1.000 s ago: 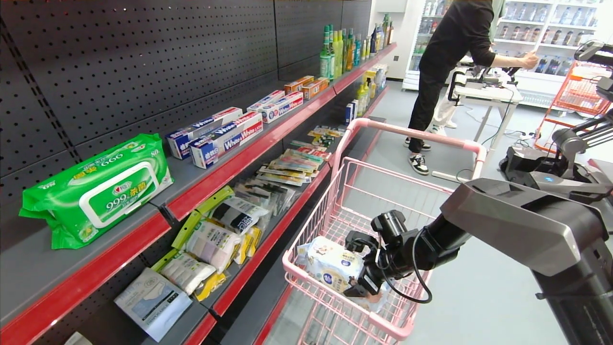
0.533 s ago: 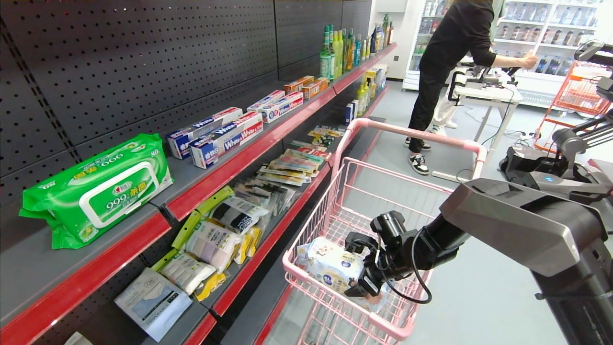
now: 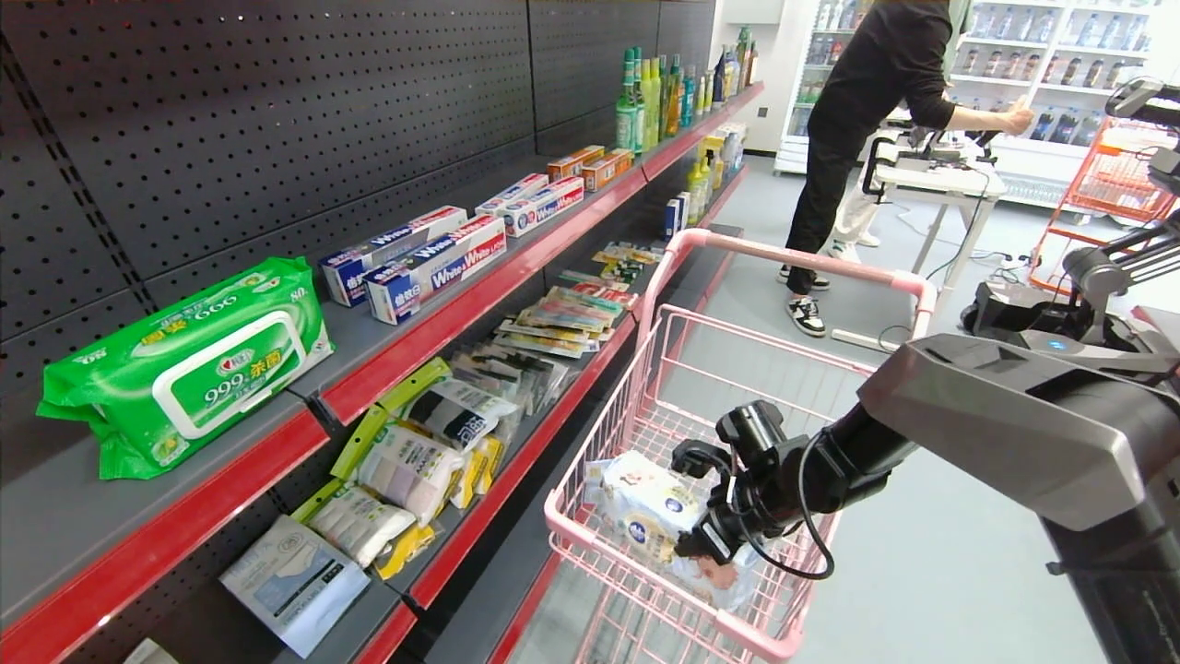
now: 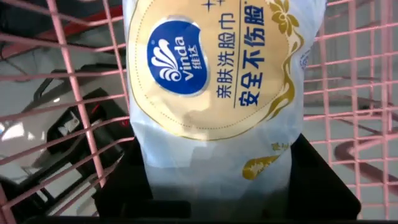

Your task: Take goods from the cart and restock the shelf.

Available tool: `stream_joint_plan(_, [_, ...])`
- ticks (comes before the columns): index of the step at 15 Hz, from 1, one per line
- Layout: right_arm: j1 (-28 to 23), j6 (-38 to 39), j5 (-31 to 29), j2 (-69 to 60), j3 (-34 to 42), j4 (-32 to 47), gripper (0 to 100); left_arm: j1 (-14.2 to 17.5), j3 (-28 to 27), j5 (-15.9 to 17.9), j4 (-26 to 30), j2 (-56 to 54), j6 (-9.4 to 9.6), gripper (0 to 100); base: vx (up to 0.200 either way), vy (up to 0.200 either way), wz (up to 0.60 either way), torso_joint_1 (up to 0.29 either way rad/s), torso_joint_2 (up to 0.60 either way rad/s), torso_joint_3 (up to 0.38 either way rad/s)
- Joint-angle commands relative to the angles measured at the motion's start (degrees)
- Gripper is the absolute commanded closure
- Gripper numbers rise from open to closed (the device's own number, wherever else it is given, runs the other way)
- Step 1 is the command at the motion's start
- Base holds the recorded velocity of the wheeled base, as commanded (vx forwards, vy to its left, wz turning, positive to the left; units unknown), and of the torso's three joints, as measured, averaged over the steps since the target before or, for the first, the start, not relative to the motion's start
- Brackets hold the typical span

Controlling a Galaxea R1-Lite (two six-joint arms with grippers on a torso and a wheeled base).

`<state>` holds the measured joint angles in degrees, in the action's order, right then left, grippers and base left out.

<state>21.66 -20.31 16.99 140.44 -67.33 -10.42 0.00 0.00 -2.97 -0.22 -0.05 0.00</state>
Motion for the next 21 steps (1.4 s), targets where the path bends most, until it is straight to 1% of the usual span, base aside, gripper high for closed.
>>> stream_joint_plan(1, [-1.7,5.2,-2.7,-8.1,0.4,-0.4,100,0.0,0.0,0.0,0.0,0.0,0.0,0,0.0,0.0,0.0,0.0,0.0,0.0])
stream_joint_plan(3, [-2.2,8.7,-6.5,-15.1,2.8,-0.3,100,0.0,0.0,0.0,0.0,0.0,0.0,0,0.0,0.0,0.0,0.0,0.0,0.0])
stream_joint_plan(5, [-2.6,11.1,-11.5,-23.5,9.1,-0.6,100,0.0,0.0,0.0,0.0,0.0,0.0,0,0.0,0.0,0.0,0.0,0.0,0.0])
stream_joint_plan(6, [-2.6,13.1,-13.3,-26.0,11.1,-0.8,100,0.0,0.0,0.0,0.0,0.0,0.0,0,0.0,0.0,0.0,0.0,0.0,0.0])
stream_joint_plan(7, [-1.6,22.6,-17.5,-33.3,13.8,-0.9,100,0.0,0.0,0.0,0.0,0.0,0.0,0,0.0,0.0,0.0,0.0,0.0,0.0])
stream_joint_plan(8, [-0.6,28.9,-20.6,-38.4,13.7,-0.3,100,0.0,0.0,0.0,0.0,0.0,0.0,0,0.0,0.0,0.0,0.0,0.0,0.0])
stream_joint_plan(9, [-0.6,30.5,-23.2,-43.6,14.4,1.5,100,0.0,0.0,0.0,0.0,0.0,0.0,0,0.0,0.0,0.0,0.0,0.0,0.0])
stream_joint_plan(10, [-1.4,29.5,-24.7,-51.6,15.4,7.3,100,0.0,0.0,0.0,0.0,0.0,0.0,0,0.0,0.0,0.0,0.0,0.0,0.0])
stream_joint_plan(11, [-2.2,29.0,-24.6,-54.6,15.7,9.6,100,0.0,0.0,0.0,0.0,0.0,0.0,0,0.0,0.0,0.0,0.0,0.0,0.0])
stream_joint_plan(12, [-4.6,25.9,-24.7,-63.3,17.3,16.8,100,0.0,0.0,0.0,0.0,0.0,0.0,0,0.0,0.0,0.0,0.0,0.0,0.0])
stream_joint_plan(13, [-5.9,24.6,-24.9,-65.8,18.5,18.2,100,0.0,0.0,0.0,0.0,0.0,0.0,0,0.0,0.0,0.0,0.0,0.0,0.0])
stream_joint_plan(14, [-10.9,19.2,-24.8,-72.3,22.8,18.9,100,0.0,0.0,0.0,0.0,0.0,0.0,0,0.0,0.0,0.0,0.0,0.0,0.0])
stream_joint_plan(15, [-13.4,15.5,-24.5,-76.1,25.5,18.9,100,0.0,0.0,0.0,0.0,0.0,0.0,0,0.0,0.0,0.0,0.0,0.0,0.0])
stream_joint_plan(17, [-16.9,14.6,-24.4,-80.9,29.8,19.1,100,0.0,0.0,0.0,0.0,0.0,0.0,0,0.0,0.0,0.0,0.0,0.0,0.0])
stream_joint_plan(18, [-17.4,14.5,-24.0,-81.5,30.5,19.1,100,0.0,0.0,0.0,0.0,0.0,0.0,0,0.0,0.0,0.0,0.0,0.0,0.0])
stream_joint_plan(19, [-18.9,14.5,-21.2,-83.7,31.1,19.1,100,0.0,0.0,0.0,0.0,0.0,0.0,0,0.0,0.0,0.0,0.0,0.0,0.0])
stream_joint_plan(21, [-19.5,14.2,-20.6,-85.3,31.2,19.2,100,0.0,0.0,0.0,0.0,0.0,0.0,0,0.0,0.0,0.0,0.062,-0.13,-0.074])
